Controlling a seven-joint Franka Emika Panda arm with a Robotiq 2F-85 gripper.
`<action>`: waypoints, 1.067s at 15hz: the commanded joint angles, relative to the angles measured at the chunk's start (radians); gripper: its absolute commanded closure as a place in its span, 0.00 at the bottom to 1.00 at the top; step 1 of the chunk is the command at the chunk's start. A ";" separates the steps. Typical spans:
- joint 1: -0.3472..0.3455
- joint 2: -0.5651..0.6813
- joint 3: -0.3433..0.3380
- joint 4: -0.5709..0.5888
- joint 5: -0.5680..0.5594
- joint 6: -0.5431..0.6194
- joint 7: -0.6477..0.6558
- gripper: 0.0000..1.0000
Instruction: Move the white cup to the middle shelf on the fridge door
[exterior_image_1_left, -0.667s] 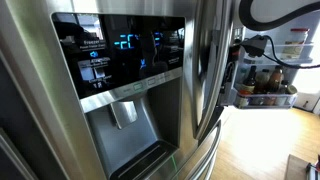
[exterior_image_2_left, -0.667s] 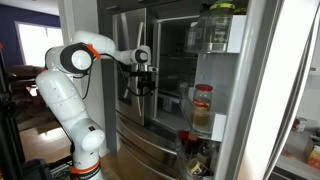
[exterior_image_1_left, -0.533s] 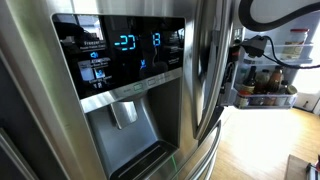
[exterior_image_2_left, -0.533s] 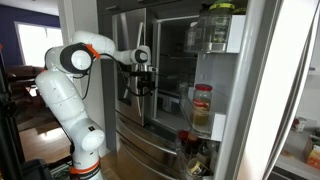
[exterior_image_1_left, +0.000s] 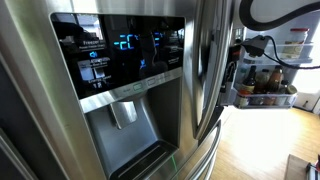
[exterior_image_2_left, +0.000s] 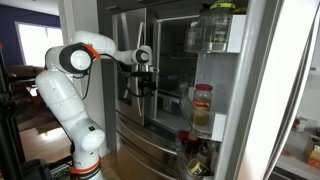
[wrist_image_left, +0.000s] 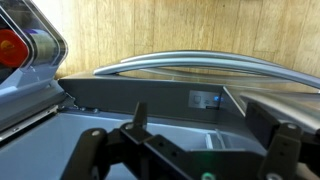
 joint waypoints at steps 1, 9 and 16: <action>-0.024 -0.074 -0.066 -0.091 -0.007 -0.015 0.021 0.00; -0.087 -0.051 -0.162 -0.065 0.101 0.273 0.116 0.00; -0.089 -0.052 -0.157 -0.060 0.086 0.258 0.101 0.00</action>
